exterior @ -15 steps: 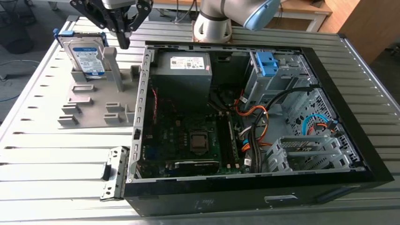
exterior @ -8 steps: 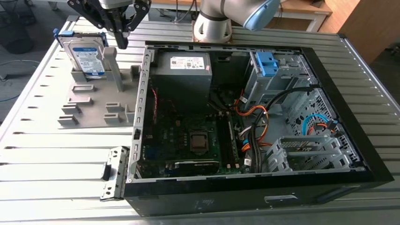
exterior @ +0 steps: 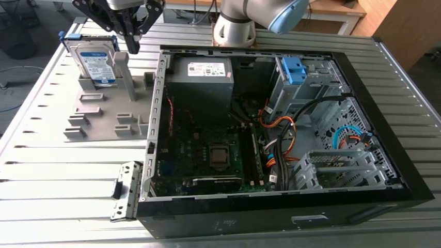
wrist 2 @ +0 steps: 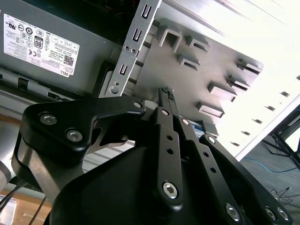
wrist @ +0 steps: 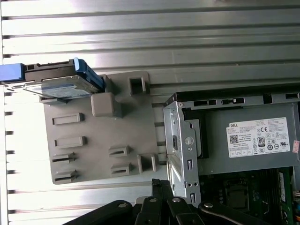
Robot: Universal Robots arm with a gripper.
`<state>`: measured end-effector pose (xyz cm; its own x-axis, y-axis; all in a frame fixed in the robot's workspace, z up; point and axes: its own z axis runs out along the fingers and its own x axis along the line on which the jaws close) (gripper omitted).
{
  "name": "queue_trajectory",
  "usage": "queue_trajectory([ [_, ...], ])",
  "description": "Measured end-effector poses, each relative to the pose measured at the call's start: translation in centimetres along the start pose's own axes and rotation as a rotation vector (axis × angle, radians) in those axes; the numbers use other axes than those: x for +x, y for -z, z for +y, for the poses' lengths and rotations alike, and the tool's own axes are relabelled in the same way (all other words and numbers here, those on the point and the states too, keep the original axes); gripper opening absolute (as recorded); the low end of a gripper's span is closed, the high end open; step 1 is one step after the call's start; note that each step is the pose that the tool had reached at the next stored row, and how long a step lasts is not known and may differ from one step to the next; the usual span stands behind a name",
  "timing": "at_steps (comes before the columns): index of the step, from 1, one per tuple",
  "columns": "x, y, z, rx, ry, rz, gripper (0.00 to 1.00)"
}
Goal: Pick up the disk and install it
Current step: 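Reach for the disk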
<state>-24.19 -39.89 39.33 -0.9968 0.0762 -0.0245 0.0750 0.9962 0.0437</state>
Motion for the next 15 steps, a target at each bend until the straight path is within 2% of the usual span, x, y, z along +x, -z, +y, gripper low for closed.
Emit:
queue_trajectory([
  [15, 0.47, 0.01, -0.04, 0.0003, 0.0, -0.0001, 0.11],
])
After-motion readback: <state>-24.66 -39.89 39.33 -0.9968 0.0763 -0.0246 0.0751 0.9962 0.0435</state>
